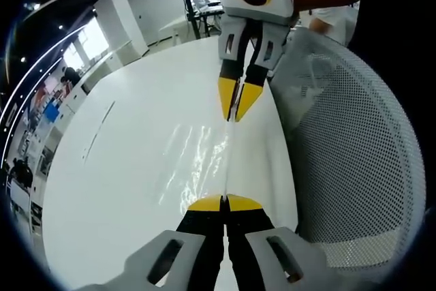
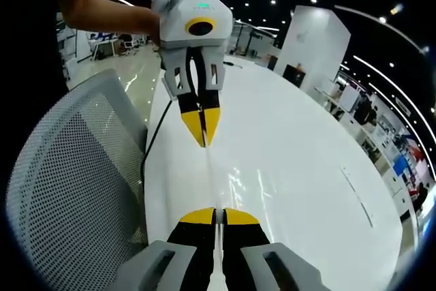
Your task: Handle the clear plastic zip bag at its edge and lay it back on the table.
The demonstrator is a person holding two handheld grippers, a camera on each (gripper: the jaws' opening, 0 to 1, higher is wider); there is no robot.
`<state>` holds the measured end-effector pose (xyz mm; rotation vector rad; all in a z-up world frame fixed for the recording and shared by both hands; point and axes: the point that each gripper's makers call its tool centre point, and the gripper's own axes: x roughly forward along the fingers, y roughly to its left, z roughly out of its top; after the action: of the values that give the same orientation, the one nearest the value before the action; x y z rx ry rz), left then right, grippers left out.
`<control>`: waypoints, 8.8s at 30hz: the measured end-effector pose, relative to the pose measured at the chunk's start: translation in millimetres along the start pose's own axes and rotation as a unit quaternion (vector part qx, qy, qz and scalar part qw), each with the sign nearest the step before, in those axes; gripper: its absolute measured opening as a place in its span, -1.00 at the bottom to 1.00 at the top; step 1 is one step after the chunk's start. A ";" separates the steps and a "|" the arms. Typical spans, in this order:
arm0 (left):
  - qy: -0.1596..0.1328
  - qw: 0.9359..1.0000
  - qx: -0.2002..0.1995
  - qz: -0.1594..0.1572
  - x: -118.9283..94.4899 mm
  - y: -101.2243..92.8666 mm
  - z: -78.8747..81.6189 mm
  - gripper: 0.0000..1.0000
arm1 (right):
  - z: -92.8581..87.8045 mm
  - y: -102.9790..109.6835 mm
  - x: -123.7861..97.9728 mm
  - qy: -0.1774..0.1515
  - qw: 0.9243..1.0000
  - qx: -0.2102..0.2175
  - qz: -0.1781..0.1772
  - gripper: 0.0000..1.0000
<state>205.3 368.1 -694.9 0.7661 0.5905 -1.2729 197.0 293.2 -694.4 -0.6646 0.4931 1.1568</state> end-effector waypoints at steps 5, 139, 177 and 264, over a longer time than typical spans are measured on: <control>0.000 1.000 0.000 0.000 -0.3 -0.7 0.7 -1.00 | -2.6 0.3 -1.6 0.002 1.000 0.002 -0.002 -1.00; -0.009 0.999 0.044 0.000 2.4 -4.2 17.4 -1.00 | 3.2 -18.8 -19.3 0.007 0.997 0.064 0.032 -0.62; -0.045 0.999 -0.013 0.015 -8.0 1.2 21.5 -0.97 | -2.1 -2.2 7.3 0.012 0.995 0.090 0.050 -1.00; -0.023 0.992 0.106 0.062 25.3 -6.0 40.3 -1.00 | 55.7 -74.7 -37.8 -0.066 0.984 0.148 -0.077 -1.00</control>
<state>203.8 320.3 -690.1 0.9317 0.3678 -1.2465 255.8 288.4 -613.0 -0.3592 0.4797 0.9503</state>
